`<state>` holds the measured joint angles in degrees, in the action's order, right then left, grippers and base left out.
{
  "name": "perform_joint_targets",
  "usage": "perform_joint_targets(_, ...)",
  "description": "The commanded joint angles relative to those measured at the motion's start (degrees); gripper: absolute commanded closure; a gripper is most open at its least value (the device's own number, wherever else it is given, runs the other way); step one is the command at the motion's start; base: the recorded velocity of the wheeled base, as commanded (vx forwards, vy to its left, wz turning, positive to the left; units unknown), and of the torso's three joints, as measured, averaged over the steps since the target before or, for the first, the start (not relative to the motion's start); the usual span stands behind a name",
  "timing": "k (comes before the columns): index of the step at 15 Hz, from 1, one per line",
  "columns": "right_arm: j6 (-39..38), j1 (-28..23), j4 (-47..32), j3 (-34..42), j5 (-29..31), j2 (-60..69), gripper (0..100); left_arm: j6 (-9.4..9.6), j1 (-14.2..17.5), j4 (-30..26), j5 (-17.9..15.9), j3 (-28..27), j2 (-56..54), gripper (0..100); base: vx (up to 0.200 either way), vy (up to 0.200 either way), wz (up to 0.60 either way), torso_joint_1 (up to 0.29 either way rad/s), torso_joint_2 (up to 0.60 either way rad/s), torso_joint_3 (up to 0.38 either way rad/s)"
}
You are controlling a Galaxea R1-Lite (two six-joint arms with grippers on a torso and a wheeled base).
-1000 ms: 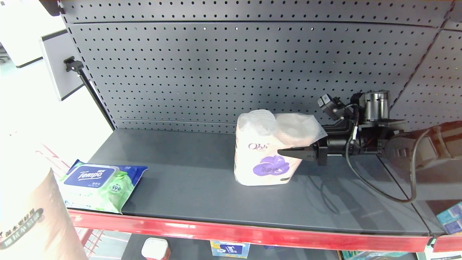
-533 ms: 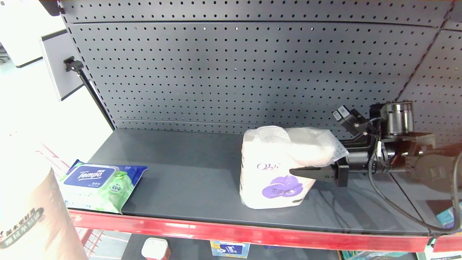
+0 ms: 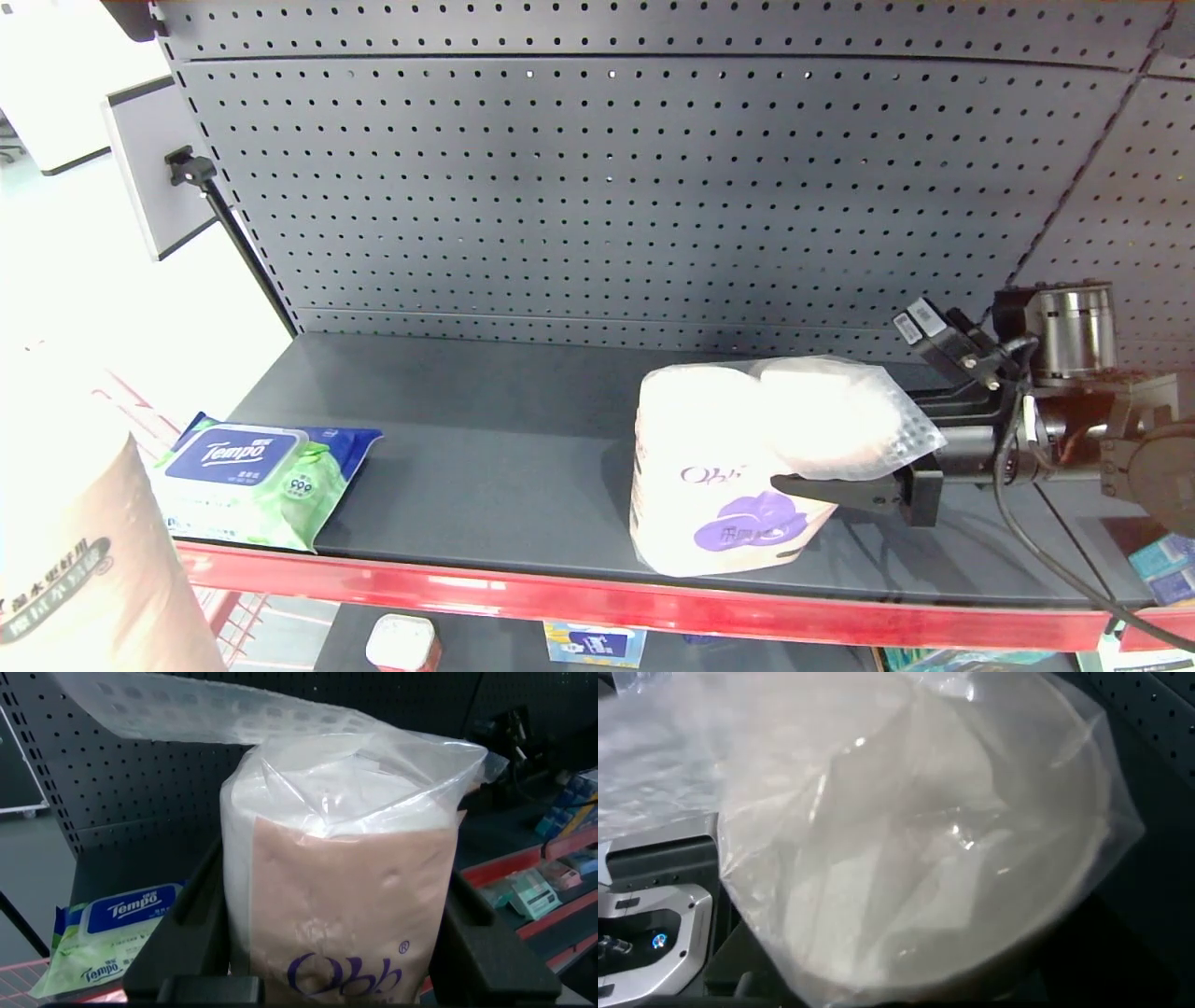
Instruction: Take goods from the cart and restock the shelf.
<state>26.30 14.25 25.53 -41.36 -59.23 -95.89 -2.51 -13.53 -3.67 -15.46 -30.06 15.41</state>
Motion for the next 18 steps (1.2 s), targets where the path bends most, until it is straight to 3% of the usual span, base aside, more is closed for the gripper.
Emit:
perform_joint_targets(1,-0.02,0.16,0.05,1.20,0.00,1.32,100,0.05,0.00,-0.02,-0.01,-0.08,-0.03,100,0.000,0.000,0.00,0.000,0.00,0.000)
perform_joint_targets(18,-0.19,0.16,-0.13,4.45,3.16,2.29,100,-0.30,0.00,-0.02,-0.10,-0.17,0.06,100,0.000,0.000,0.00,0.000,0.00,0.000)
